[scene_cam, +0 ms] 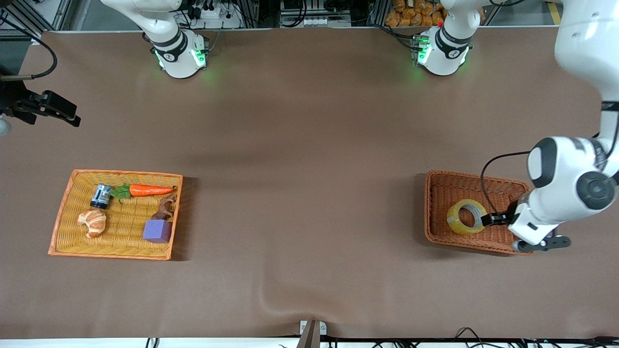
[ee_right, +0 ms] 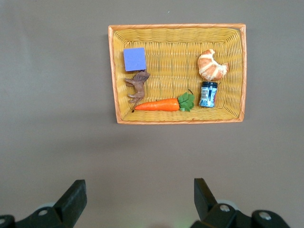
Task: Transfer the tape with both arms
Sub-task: 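Release the tape in the basket and raise the left gripper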
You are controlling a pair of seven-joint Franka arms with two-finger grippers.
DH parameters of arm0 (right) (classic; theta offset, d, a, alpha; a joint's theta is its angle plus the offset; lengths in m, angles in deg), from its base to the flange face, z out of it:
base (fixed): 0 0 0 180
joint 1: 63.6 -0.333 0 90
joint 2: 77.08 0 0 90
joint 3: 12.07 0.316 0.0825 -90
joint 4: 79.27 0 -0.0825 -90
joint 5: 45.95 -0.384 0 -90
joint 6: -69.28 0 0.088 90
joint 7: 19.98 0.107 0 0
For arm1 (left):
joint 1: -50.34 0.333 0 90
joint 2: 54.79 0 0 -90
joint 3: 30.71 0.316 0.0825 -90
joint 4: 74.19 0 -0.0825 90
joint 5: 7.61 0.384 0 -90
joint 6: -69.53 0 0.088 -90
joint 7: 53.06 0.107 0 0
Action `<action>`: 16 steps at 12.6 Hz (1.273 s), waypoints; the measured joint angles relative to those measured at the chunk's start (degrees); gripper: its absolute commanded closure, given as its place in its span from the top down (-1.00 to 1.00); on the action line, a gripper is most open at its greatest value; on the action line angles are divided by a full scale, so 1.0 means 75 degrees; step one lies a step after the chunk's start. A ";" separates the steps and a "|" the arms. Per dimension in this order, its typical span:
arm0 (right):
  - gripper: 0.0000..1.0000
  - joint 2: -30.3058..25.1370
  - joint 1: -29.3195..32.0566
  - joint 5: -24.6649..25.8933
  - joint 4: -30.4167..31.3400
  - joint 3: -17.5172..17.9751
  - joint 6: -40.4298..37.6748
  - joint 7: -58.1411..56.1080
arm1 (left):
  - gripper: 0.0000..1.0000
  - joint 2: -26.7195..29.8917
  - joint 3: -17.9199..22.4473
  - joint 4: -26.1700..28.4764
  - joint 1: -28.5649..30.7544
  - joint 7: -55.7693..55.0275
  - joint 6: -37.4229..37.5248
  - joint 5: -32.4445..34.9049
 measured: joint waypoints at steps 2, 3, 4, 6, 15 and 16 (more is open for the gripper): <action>1.00 0.0010 0.0001 0.0000 0.0050 -0.0018 0.0081 0.0004 | 1.00 0.0914 -0.0291 -0.0150 -0.0010 0.0000 0.0680 -0.0001; 1.00 0.0010 0.0002 0.0000 0.0094 -0.0024 0.0094 0.0006 | 1.00 0.1453 -0.0429 -0.0185 -0.0024 0.0000 0.1084 -0.0020; 1.00 0.0008 0.0002 0.0000 0.0161 -0.0027 0.0120 0.0007 | 1.00 0.2039 -0.0526 -0.0189 -0.0036 -0.0001 0.1547 -0.0107; 1.00 0.0007 0.0002 0.0000 0.0223 -0.0034 0.0154 0.0011 | 1.00 0.3042 -0.0575 -0.0158 -0.0041 -0.0001 0.2426 -0.0571; 1.00 -0.0136 0.0002 0.0000 0.0438 -0.0042 0.0380 0.0015 | 1.00 0.3705 0.0960 -0.0165 -0.1550 0.0000 0.3396 -0.1038; 1.00 -0.0146 0.0002 0.0000 0.0389 -0.0042 0.0388 0.0015 | 1.00 0.3707 0.0989 -0.0193 -0.1550 0.0000 0.3484 -0.1209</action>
